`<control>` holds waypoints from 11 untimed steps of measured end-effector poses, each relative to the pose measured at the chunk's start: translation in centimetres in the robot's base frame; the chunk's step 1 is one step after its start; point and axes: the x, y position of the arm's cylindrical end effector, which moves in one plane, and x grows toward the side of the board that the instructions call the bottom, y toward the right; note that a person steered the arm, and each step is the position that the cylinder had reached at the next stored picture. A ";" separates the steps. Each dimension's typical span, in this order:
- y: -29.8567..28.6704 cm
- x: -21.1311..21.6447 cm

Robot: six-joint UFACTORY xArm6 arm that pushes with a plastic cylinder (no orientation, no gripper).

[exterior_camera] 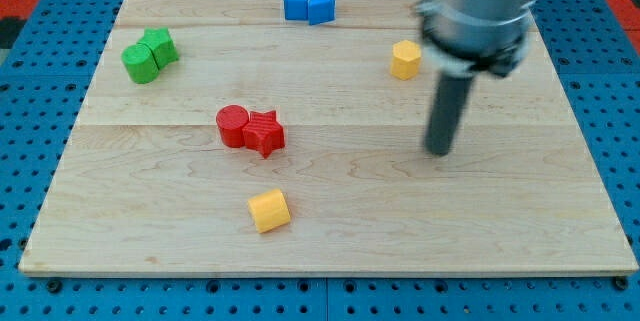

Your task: Move yellow hexagon to the right of red star

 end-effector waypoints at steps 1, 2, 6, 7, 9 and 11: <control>6.3 -7.4; 4.5 -13.3; -6.0 -11.5; -1.9 -11.8; -8.9 -4.8; -15.1 1.0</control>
